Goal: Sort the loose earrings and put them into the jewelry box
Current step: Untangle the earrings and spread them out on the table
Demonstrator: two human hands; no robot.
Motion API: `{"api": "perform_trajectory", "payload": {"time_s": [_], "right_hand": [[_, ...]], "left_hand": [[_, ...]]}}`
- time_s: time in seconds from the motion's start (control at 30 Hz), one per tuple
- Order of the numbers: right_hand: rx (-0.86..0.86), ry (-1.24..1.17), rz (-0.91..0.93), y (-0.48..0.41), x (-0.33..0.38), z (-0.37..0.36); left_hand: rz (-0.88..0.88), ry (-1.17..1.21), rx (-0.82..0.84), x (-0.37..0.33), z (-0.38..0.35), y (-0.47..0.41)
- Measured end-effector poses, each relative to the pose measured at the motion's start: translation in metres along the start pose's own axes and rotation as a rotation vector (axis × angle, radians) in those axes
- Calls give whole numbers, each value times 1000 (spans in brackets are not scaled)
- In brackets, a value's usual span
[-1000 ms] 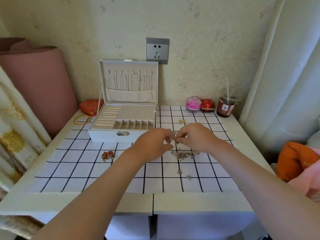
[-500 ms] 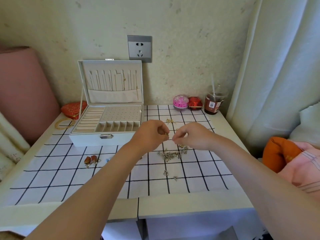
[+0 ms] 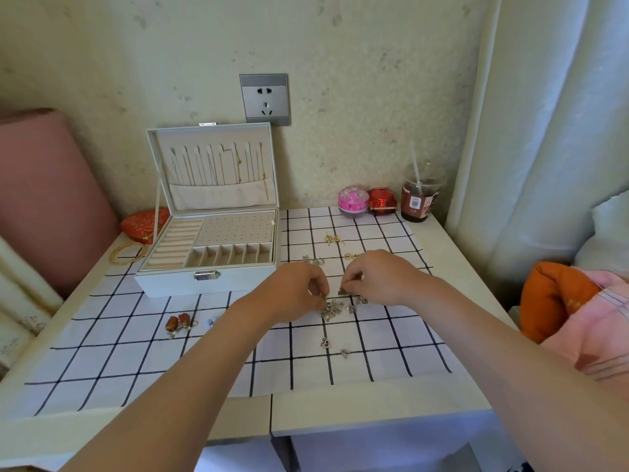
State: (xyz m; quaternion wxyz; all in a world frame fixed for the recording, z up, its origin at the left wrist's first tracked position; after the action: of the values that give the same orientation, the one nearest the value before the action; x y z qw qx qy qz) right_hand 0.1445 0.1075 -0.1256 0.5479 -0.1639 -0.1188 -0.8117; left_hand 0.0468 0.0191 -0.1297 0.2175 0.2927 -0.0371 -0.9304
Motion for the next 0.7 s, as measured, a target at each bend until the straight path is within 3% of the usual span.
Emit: {"api": "perform_trajectory", "payload": {"time_s": [0.3, 0.57, 0.7], "right_hand": [[-114, -326, -179, 6, -30, 9], [-274, -661, -246, 15, -27, 24], [-356, -691, -223, 18, -23, 33]], "left_hand": [[18, 218, -115, -15, 14, -18], [99, 600, -93, -21, 13, -23], [127, 683, -97, -19, 18, -22]]}}
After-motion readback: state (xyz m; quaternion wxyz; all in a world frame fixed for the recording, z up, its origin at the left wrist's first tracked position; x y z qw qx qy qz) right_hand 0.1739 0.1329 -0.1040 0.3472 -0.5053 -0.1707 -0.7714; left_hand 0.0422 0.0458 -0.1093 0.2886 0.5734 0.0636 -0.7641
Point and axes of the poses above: each hand's wrist, its own y-axis away from the middle knuckle, its own z-axis out of the back of the hand, x = y × z, the point moved 9 cm from there along -y, towards the middle knuckle, and after that the axes turned 11 degrees about z, right-handed, at the moved point
